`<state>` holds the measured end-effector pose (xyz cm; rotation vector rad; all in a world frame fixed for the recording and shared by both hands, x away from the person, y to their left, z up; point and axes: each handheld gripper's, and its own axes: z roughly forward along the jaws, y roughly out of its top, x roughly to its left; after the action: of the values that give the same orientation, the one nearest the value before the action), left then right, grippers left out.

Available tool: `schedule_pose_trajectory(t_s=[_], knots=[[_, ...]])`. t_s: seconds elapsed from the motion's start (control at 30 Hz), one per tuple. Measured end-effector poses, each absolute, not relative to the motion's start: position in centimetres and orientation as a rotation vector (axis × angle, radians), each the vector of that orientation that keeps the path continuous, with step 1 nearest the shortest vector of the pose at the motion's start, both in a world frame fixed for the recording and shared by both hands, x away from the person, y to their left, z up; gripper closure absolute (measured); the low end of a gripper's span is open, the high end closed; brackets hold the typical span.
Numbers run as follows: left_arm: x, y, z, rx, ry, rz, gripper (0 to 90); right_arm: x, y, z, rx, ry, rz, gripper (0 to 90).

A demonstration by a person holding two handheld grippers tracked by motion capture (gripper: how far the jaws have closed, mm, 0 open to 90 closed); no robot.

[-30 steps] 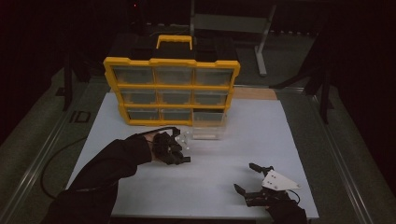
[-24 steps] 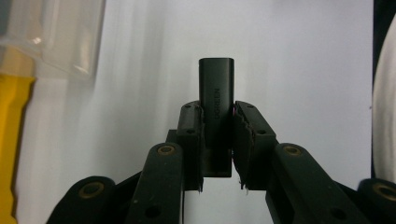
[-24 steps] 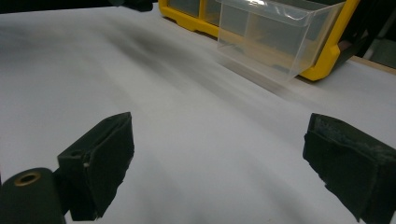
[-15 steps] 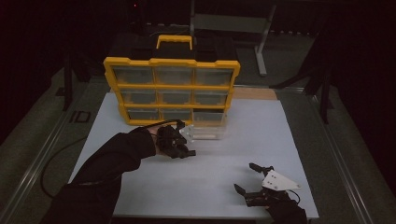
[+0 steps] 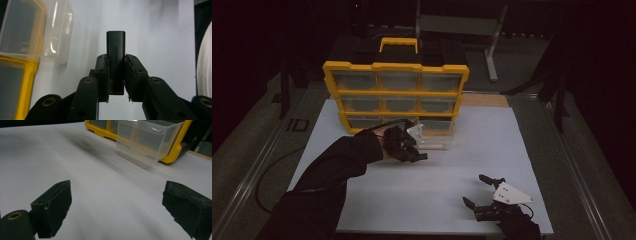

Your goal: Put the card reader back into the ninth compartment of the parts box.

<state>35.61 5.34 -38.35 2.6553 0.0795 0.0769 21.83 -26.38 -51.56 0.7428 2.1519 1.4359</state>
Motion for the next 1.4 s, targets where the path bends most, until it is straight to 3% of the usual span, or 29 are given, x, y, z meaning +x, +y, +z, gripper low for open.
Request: schedule_pose_trajectory(t_s=[0.77,1.4], knots=[[38.0,4.4,-36.2,2.584,0.145,0.083,74.6,21.8,-26.4,-51.6,0.738,2.15,1.437,9.0],[40.3,3.0,-35.1,2.524,0.218,0.158,74.5,21.8,-26.3,-51.6,0.75,2.148,1.449,9.0]])
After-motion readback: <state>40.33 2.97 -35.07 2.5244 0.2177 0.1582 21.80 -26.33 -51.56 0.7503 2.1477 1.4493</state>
